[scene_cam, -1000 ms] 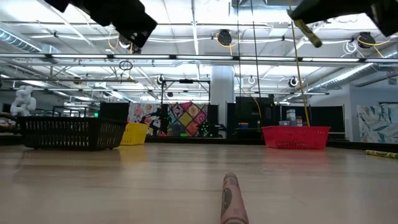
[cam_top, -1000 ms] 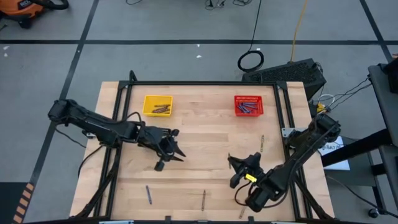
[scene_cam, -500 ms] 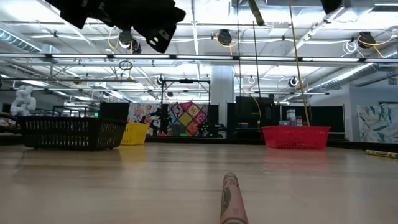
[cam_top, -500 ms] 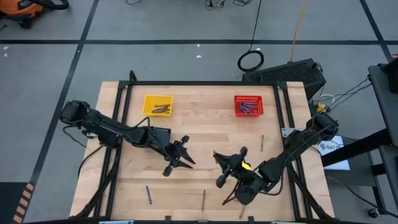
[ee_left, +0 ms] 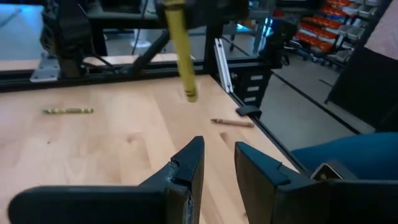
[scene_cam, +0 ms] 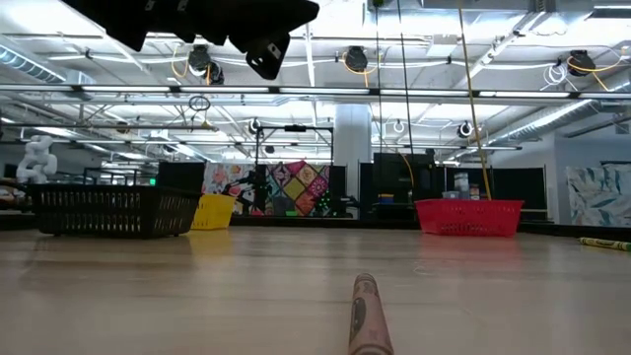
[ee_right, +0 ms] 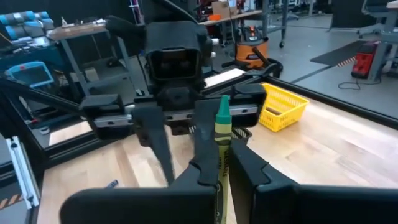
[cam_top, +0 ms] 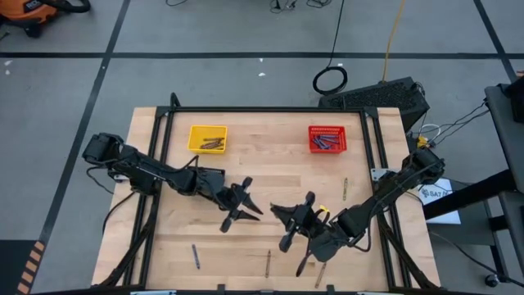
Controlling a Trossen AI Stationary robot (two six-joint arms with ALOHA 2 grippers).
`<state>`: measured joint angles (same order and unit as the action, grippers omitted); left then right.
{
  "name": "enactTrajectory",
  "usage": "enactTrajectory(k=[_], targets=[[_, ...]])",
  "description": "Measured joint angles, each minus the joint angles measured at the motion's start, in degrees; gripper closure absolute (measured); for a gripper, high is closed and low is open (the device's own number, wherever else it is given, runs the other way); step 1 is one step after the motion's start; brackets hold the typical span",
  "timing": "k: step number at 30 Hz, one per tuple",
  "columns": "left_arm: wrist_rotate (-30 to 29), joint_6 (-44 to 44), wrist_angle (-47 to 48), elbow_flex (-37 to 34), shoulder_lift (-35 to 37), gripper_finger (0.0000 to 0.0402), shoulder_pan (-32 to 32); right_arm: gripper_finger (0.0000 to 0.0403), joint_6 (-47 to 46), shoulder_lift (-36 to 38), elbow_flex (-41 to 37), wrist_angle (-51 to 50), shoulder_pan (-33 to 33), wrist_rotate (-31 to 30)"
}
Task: Sort crayons
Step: Put the green crayon into the black bin
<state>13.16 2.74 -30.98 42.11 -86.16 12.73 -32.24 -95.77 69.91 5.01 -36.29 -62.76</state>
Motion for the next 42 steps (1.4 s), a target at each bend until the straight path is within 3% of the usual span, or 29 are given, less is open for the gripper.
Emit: enactTrajectory(k=[7,18,42], targets=[[-3.6,0.1,-0.9,0.0,0.0,0.0309,0.0,0.0403,1.0,0.0,0.0,1.3,0.0,0.3],[-3.6,4.9,-3.0,0.0,0.0,0.0309,0.0,0.0403,7.1,0.0,0.0,7.7,1.3,4.0],[-3.6,5.9,-6.4,0.0,0.0,0.0309,0.0,0.0403,7.9,0.0,0.0,8.6,6.3,12.2]])
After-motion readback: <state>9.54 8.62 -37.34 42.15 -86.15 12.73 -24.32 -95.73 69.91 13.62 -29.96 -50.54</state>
